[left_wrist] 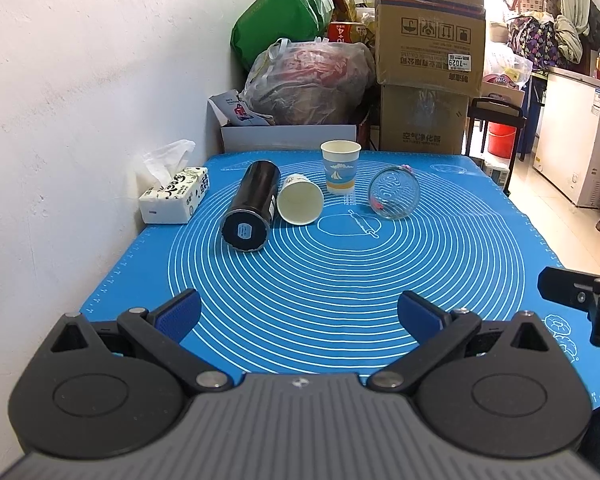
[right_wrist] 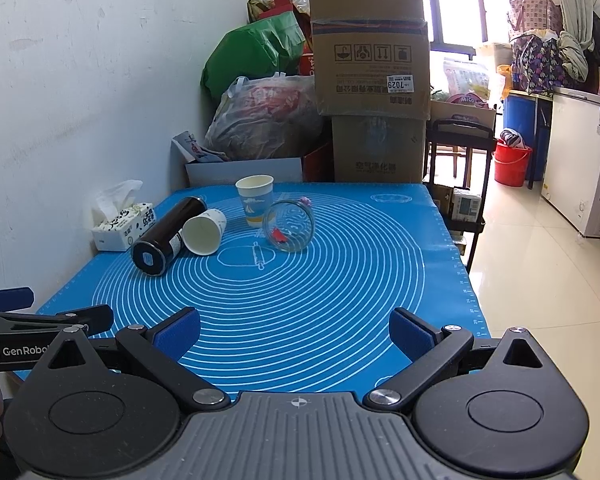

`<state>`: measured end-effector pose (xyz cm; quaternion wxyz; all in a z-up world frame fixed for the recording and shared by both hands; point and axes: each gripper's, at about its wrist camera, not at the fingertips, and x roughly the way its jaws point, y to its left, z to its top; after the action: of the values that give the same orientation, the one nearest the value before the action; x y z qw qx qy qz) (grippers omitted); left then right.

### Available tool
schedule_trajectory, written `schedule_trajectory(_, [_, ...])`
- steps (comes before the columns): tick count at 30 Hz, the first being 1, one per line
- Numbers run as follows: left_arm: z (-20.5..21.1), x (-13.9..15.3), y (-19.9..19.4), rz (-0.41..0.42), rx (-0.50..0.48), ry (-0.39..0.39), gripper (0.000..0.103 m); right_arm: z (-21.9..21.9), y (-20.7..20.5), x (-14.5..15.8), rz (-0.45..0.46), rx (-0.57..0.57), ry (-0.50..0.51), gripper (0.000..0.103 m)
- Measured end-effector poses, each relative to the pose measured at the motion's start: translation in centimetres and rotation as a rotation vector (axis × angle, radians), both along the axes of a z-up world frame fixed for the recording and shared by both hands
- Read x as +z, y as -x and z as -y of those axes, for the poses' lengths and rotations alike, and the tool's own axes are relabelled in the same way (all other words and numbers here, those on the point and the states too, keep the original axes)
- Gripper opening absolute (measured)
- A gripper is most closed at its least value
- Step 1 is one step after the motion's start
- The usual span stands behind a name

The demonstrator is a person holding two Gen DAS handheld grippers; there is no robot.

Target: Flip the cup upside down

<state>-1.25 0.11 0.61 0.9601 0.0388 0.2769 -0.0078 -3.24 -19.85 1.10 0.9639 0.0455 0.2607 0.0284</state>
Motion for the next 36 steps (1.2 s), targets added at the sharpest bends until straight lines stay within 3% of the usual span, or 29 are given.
schedule_trajectory(25, [0.1, -0.2, -0.4, 0.006, 0.004, -0.010, 0.103, 1.1, -0.5, -0.3, 0.004, -0.025, -0.006, 0.102])
schedule_trajectory(36, [1.3, 0.6, -5.6, 0.045, -0.002, -0.036, 0.103, 3.2, -3.6, -0.4, 0.010, -0.054, -0.020, 0.101])
